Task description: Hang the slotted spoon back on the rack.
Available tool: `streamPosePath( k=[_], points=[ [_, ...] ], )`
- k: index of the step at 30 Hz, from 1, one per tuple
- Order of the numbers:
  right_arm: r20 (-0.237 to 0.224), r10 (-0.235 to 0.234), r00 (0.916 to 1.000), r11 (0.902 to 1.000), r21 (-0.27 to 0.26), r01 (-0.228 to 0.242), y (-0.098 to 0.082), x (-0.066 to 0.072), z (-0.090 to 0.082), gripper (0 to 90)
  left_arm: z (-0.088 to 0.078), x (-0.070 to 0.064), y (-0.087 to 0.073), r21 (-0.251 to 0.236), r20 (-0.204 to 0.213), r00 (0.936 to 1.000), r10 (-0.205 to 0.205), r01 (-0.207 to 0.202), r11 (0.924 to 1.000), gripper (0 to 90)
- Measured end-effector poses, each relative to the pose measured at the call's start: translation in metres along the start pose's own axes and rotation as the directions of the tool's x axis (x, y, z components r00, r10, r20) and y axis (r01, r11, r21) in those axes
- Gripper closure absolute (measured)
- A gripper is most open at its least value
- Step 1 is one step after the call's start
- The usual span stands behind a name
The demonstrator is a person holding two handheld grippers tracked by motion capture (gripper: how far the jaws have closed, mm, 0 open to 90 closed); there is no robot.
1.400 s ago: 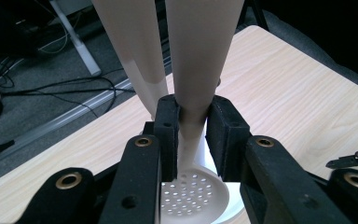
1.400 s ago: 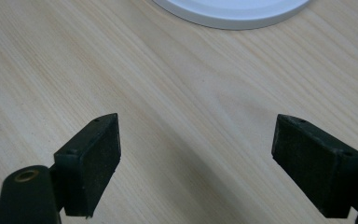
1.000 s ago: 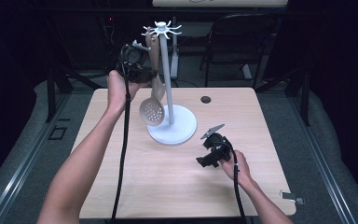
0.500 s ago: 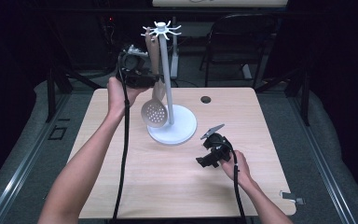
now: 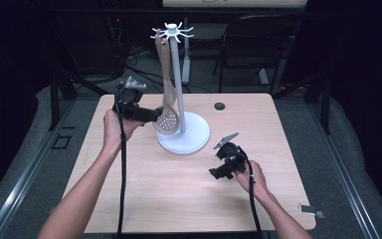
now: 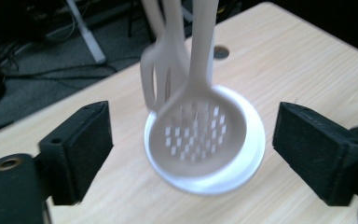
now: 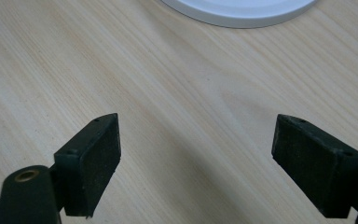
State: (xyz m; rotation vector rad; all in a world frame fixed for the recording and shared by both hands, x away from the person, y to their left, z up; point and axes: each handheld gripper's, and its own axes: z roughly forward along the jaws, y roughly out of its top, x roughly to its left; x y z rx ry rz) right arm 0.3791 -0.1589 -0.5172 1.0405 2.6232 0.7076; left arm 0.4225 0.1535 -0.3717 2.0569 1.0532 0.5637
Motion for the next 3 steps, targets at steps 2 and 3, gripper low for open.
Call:
streamPosePath(
  k=[2,3],
  points=[
    [-0.005,-0.003,1.0,1.0,-0.004,0.003,0.0,0.001,0.0,15.0,0.002,0.001,-0.017,0.014,-0.01,0.9998,-0.015,0.015,0.9998,8.3],
    [-0.006,-0.005,1.0,1.0,-0.003,0.005,0.0,0.001,0.0,15.0,0.003,0.001,-0.025,0.025,-0.014,0.9997,-0.021,0.021,0.9994,7.4]
  ],
)
